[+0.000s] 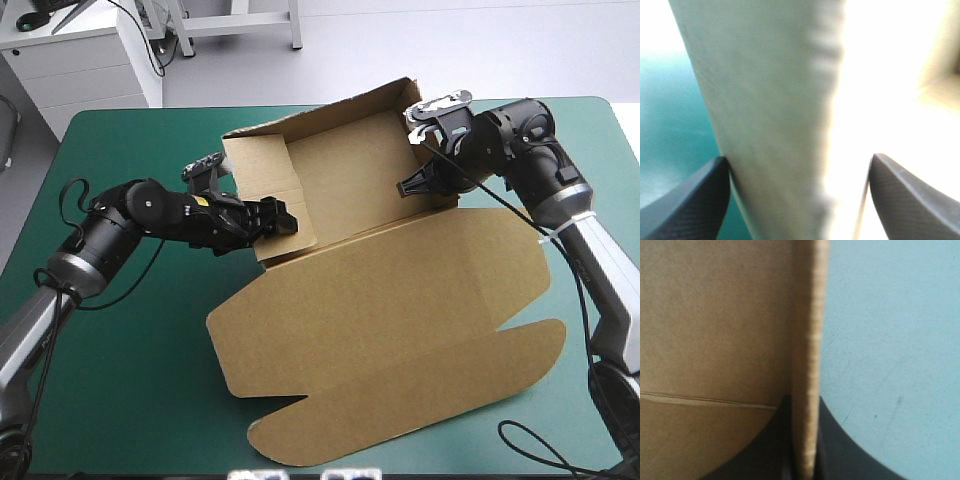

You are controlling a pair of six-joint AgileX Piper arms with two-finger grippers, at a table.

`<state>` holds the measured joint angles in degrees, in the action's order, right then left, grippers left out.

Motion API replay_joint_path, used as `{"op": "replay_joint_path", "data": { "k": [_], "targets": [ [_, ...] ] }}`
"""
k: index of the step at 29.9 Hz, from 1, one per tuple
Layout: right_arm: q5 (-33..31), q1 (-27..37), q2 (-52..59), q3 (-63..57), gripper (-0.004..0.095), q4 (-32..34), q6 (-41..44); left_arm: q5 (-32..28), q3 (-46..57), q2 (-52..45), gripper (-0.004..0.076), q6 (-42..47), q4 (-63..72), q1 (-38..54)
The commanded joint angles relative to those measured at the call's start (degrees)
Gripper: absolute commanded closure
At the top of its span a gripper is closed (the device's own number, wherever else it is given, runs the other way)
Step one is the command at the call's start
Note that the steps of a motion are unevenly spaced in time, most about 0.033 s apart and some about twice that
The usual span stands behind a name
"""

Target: Fold the box

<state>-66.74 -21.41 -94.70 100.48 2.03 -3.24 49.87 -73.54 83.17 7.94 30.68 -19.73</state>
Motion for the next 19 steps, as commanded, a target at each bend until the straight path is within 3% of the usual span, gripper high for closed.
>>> {"op": "replay_joint_path", "data": {
  "k": [1, 6, 19],
  "targets": [
    [2.0, -1.0, 2.4, 2.2, 0.0923, 0.5, 0.3, -2.7, -6.4, -1.9, 0.0176, 12.8, -12.5, -4.5],
    [2.0, -1.5, 2.4, 2.2, 0.0923, 0.6, 0.6, -3.4, -8.9, -1.9, 0.0176, 22.2, -22.1, -8.3],
    [1.7, -1.5, 2.4, 2.2, 0.0923, 0.6, 1.0, -4.9, -9.1, -1.9, 0.0177, 21.1, -22.3, -8.8]
  ]
}}
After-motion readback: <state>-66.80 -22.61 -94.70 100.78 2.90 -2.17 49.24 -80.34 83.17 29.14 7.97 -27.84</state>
